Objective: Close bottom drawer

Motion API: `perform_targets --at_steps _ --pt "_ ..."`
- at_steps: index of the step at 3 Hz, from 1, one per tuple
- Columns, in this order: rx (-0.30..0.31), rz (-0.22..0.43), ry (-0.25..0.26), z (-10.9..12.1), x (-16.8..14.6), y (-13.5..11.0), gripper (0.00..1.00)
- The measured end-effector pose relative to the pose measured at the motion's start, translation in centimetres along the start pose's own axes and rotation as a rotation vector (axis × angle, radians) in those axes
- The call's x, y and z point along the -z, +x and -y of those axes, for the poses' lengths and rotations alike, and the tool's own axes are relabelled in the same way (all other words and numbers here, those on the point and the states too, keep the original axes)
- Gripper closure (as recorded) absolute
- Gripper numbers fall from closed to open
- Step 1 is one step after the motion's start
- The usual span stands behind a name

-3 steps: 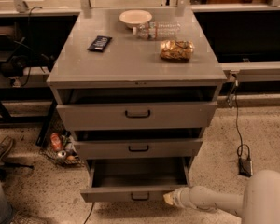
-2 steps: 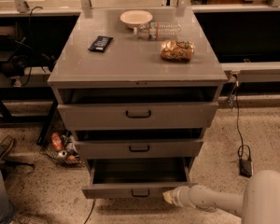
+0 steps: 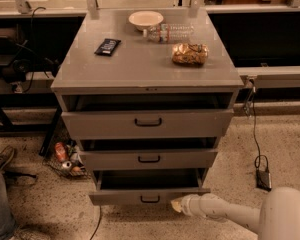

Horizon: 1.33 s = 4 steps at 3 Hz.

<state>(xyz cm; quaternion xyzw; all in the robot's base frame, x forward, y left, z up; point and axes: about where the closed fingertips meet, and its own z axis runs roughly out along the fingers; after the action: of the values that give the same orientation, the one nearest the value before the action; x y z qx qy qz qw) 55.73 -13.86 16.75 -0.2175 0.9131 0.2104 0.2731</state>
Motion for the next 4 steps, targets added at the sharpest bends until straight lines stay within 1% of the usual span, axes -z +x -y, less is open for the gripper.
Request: perform_targets --at_steps 1,2,3,4 --pt "0.024 0.03 -0.023 0.4 -1.4 -2.0 1.0" --pt "0.044 0.054 -0.064 -0.3 -3.1 -3.2 1.0" --pt "0.065 0.093 -0.09 0.7 -4.6 -5.5 1.0" --pt "0.068 0.097 -0.091 0.7 -4.7 -5.6 1.0"
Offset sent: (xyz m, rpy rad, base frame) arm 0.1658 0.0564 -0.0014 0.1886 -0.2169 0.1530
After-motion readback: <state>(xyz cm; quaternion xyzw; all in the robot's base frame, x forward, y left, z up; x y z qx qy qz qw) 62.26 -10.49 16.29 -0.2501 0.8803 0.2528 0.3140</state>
